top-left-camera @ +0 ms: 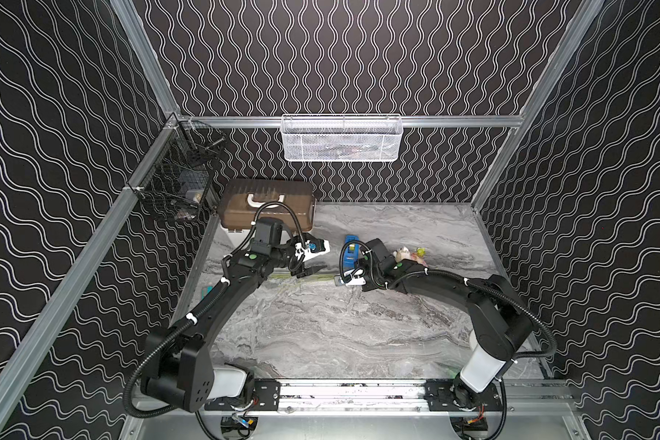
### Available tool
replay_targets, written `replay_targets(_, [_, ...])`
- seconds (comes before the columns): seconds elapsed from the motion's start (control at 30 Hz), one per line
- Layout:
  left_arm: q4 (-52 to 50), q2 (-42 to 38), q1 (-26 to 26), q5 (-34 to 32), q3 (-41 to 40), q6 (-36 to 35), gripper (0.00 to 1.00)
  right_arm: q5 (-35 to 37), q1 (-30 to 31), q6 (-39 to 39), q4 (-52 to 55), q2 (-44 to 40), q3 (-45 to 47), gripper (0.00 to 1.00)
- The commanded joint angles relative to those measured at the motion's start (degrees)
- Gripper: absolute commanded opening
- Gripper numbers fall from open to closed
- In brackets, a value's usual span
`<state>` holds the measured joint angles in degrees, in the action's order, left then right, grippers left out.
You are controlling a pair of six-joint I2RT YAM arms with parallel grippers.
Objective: Wrap bouquets with tape
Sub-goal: Wrap the tape around the bouquet.
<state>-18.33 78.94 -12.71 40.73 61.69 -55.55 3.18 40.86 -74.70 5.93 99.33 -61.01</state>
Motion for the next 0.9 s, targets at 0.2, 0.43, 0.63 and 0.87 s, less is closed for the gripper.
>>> replay_targets(0.2, [-14.52, 10.63, -3.52, 1.18, 6.50, -3.61, 0.74, 6.38, 1.57, -10.35, -21.43, -3.98, 9.21, 0.00])
replay_targets(0.43, [-21.12, 20.09, -6.12, -1.88, 14.20, -4.76, 0.77, 5.58, 2.12, -17.73, -36.47, -4.36, 15.87, 0.00])
replay_targets(0.63, [-25.41, 24.77, -7.09, -1.17, 17.31, -5.25, 0.78, 6.05, 2.25, -20.37, -42.01, -2.50, 16.62, 0.00])
replay_targets(0.87, [-21.18, 27.10, -7.32, -5.28, 17.26, -2.14, 0.79, 4.26, 2.29, -21.23, -46.20, -2.77, 18.21, 0.00])
